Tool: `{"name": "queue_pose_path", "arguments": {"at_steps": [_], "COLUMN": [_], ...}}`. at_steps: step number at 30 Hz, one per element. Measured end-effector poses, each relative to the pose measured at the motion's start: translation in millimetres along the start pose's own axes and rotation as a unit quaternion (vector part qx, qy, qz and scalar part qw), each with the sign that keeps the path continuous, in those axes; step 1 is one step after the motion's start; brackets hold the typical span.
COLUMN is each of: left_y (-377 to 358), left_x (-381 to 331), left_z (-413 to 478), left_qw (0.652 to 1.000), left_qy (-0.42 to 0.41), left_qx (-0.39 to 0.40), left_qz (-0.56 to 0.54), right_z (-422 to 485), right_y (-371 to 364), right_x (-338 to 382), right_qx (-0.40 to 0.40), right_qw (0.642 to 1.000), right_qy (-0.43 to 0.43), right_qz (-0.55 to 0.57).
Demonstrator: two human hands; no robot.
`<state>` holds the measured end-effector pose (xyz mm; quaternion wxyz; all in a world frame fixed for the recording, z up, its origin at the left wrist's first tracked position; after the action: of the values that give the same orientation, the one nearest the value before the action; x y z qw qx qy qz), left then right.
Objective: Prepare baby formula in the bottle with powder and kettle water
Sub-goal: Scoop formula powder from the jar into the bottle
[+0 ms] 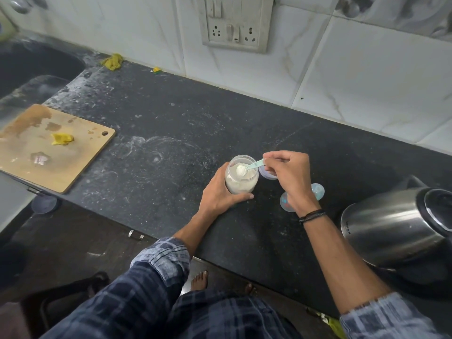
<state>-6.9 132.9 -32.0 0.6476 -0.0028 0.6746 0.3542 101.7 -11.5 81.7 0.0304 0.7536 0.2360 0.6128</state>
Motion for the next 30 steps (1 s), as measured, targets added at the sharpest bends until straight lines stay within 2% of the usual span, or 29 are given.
{"name": "queue_pose_path", "arguments": {"at_steps": [5, 12, 15, 18, 24, 27, 30], "left_y": [-1, 0, 0, 7, 9, -8, -32], "left_x": [1, -1, 4, 8, -35, -65, -83], "left_z": [0, -1, 0, -5, -32, -42, -51], "left_qw": [1.0, 0.999, 0.996, 0.994, 0.971, 0.964, 0.969], "left_qy": [0.004, -0.002, -0.025, -0.017, -0.105, -0.175, -0.181], "left_qx": [0.004, 0.014, 0.019, -0.014, -0.165, -0.163, -0.122], "left_qz": [-0.003, -0.036, -0.083, -0.109, -0.136, -0.118, -0.119], "right_z": [-3, -25, -29, -29, -30, -33, -38], "right_y": [8, 18, 26, 38, 75, 96, 114], "right_x": [-8, -6, -5, -7, -20, -28, -37], "right_qx": [-0.018, -0.001, 0.002, -0.009, -0.025, -0.048, -0.061], "right_qw": [0.993, 0.952, 0.938, 0.927, 0.91, 0.901, 0.898], "right_qy": [-0.062, -0.144, -0.158, -0.172, -0.165, -0.162, -0.152], "right_qz": [0.1, 0.271, 0.307, 0.332, 0.379, 0.399, 0.408]}}
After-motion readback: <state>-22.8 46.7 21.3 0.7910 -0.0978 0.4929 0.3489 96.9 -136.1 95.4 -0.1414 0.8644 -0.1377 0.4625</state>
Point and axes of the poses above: each hand's wrist, its own z-axis towards the middle knuckle, its own y-axis out of the back of the hand, x = y × z, the point moved 3 cm from there along z, towards the middle knuckle, and after that the axes turned 6 degrees about -y, right-handed, at the moved point
